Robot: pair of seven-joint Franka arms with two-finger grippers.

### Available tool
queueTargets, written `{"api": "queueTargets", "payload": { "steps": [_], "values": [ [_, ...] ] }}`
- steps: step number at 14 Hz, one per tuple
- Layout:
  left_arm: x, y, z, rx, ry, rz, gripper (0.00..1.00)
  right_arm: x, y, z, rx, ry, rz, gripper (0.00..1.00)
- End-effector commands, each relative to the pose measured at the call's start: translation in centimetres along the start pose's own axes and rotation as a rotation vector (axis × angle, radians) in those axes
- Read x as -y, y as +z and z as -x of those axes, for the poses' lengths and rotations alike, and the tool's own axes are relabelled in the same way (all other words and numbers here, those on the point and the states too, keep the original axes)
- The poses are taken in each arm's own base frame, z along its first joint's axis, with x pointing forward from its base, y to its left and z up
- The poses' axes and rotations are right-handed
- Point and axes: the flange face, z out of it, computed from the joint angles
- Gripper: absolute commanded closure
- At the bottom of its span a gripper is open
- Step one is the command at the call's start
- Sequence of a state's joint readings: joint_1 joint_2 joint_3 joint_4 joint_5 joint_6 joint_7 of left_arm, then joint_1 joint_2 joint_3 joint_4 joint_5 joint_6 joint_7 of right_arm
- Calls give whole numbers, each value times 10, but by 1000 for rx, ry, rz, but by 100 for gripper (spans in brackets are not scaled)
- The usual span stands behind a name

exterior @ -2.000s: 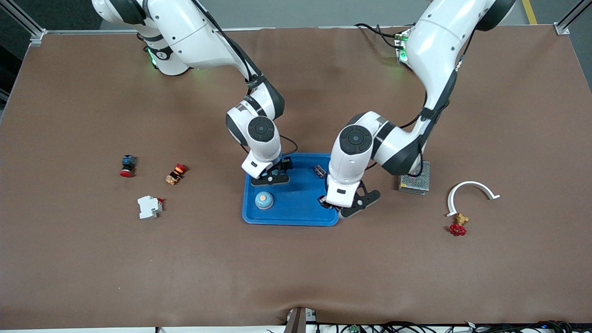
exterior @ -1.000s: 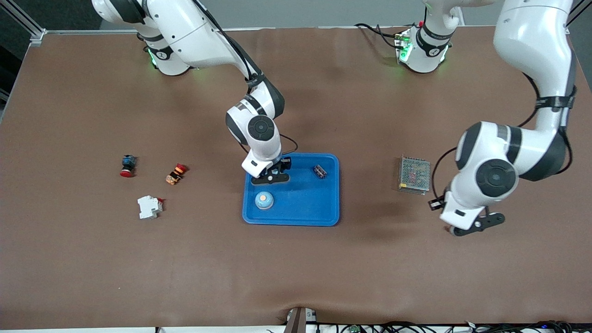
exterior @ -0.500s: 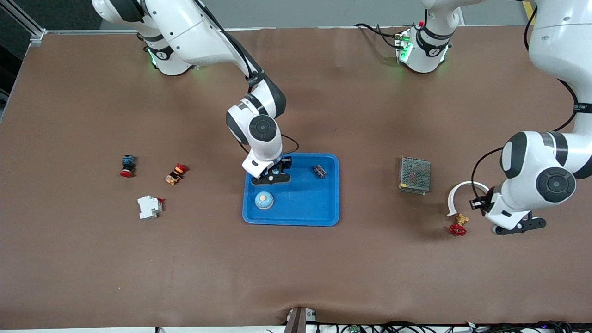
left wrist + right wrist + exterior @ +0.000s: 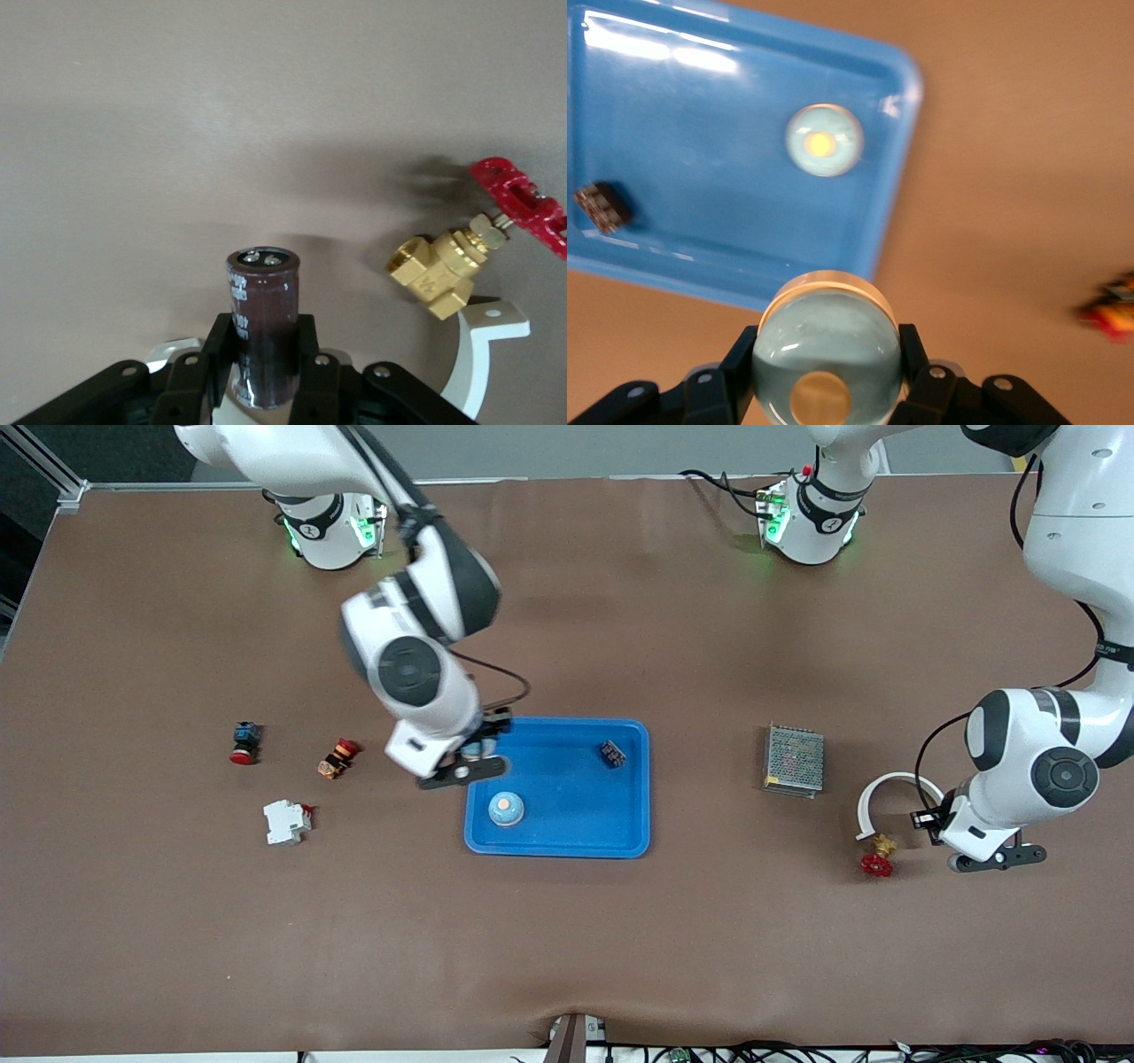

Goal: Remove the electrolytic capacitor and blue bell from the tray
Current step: 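Place the capacitor with the left gripper while the right gripper carries the bell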

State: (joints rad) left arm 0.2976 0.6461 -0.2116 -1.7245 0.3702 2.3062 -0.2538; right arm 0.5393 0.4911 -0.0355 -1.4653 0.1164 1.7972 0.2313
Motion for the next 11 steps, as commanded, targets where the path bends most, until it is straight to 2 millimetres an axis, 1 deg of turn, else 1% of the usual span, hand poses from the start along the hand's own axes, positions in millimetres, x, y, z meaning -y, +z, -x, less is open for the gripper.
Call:
{"api": "queueTargets", "payload": {
  "steps": [1,2,4,5,7,8,9,11],
  "values": [
    [-3,9,1,-14,23,-2,100,-49,-35,1,7,-112,-6,60],
    [-3,12,0,-15,23,1,100,-77,-48,-1,-6,-152,23,60],
    [-6,19,0,-23,25,9,100,-121,-70,-1,5,-265,74,60],
    [-6,19,0,-22,23,10,94,-147,-76,-1,16,-316,82,60],
    [-5,15,-1,-28,22,9,46,-189,-76,-1,33,-388,84,60],
    [-6,15,-1,-29,19,9,27,-218,-75,-2,41,-440,107,60],
    [-7,13,-1,-30,18,8,0,-241,-74,-4,46,-507,142,60],
    [-10,0,-3,-40,13,8,0,-272,-70,-7,38,-650,206,60]
  ]
}}
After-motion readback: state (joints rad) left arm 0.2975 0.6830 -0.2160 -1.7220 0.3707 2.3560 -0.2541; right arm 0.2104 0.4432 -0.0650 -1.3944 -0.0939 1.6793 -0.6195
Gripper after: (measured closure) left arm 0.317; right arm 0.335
